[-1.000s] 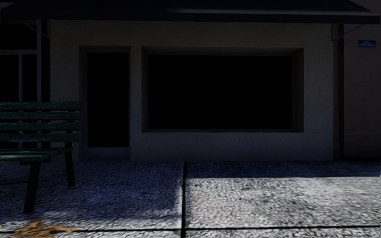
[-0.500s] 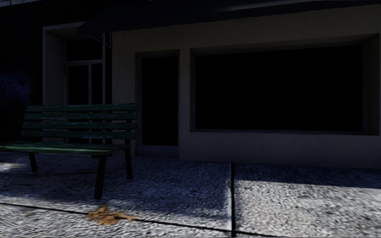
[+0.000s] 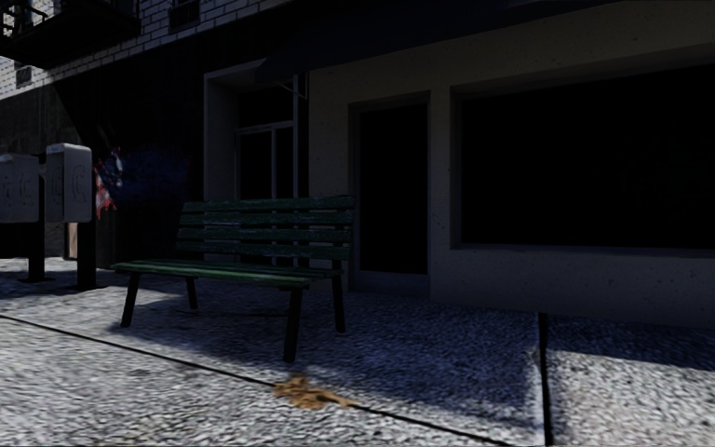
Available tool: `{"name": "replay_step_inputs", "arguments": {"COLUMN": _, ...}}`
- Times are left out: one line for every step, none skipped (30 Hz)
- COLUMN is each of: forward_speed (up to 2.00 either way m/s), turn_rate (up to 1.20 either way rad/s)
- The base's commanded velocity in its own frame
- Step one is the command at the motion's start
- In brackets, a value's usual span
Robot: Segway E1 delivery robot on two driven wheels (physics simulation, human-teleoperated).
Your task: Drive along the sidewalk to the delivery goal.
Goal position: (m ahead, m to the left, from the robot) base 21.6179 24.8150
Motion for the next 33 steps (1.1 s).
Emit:
{"name": "replay_step_inputs", "arguments": {"forward_speed": 0.0, "turn_rate": 0.71}}
{"name": "replay_step_inputs", "arguments": {"forward_speed": 0.0, "turn_rate": 0.73}}
{"name": "replay_step_inputs", "arguments": {"forward_speed": 0.0, "turn_rate": 0.75}}
{"name": "replay_step_inputs", "arguments": {"forward_speed": 0.0, "turn_rate": 0.75}}
{"name": "replay_step_inputs", "arguments": {"forward_speed": 0.0, "turn_rate": 0.78}}
{"name": "replay_step_inputs", "arguments": {"forward_speed": 0.0, "turn_rate": 0.8}}
{"name": "replay_step_inputs", "arguments": {"forward_speed": 0.0, "turn_rate": 0.8}}
{"name": "replay_step_inputs", "arguments": {"forward_speed": 0.0, "turn_rate": 0.81}}
{"name": "replay_step_inputs", "arguments": {"forward_speed": 0.0, "turn_rate": 0.81}}
{"name": "replay_step_inputs", "arguments": {"forward_speed": 0.0, "turn_rate": 0.81}}
{"name": "replay_step_inputs", "arguments": {"forward_speed": 0.0, "turn_rate": 0.81}}
{"name": "replay_step_inputs", "arguments": {"forward_speed": 0.0, "turn_rate": 0.81}}
{"name": "replay_step_inputs", "arguments": {"forward_speed": 0.0, "turn_rate": 0.81}}
{"name": "replay_step_inputs", "arguments": {"forward_speed": 0.0, "turn_rate": 0.81}}
{"name": "replay_step_inputs", "arguments": {"forward_speed": 0.0, "turn_rate": 0.81}}
{"name": "replay_step_inputs", "arguments": {"forward_speed": 0.0, "turn_rate": 0.81}}
{"name": "replay_step_inputs", "arguments": {"forward_speed": 0.0, "turn_rate": 0.81}}
{"name": "replay_step_inputs", "arguments": {"forward_speed": 0.0, "turn_rate": 0.81}}
{"name": "replay_step_inputs", "arguments": {"forward_speed": 0.0, "turn_rate": 0.81}}
{"name": "replay_step_inputs", "arguments": {"forward_speed": 0.0, "turn_rate": 0.81}}
{"name": "replay_step_inputs", "arguments": {"forward_speed": 0.0, "turn_rate": 0.81}}
{"name": "replay_step_inputs", "arguments": {"forward_speed": 0.0, "turn_rate": 0.81}}
{"name": "replay_step_inputs", "arguments": {"forward_speed": 0.0, "turn_rate": 0.81}}
{"name": "replay_step_inputs", "arguments": {"forward_speed": 0.0, "turn_rate": 0.81}}
{"name": "replay_step_inputs", "arguments": {"forward_speed": 0.0, "turn_rate": 0.81}}
{"name": "replay_step_inputs", "arguments": {"forward_speed": 0.0, "turn_rate": 0.81}}
{"name": "replay_step_inputs", "arguments": {"forward_speed": 0.0, "turn_rate": 0.81}}
{"name": "replay_step_inputs", "arguments": {"forward_speed": 0.0, "turn_rate": 0.81}}
{"name": "replay_step_inputs", "arguments": {"forward_speed": 0.0, "turn_rate": 0.81}}
{"name": "replay_step_inputs", "arguments": {"forward_speed": 0.0, "turn_rate": 0.81}}
{"name": "replay_step_inputs", "arguments": {"forward_speed": 0.0, "turn_rate": 0.81}}
{"name": "replay_step_inputs", "arguments": {"forward_speed": 0.0, "turn_rate": 0.81}}
{"name": "replay_step_inputs", "arguments": {"forward_speed": 0.0, "turn_rate": 0.81}}
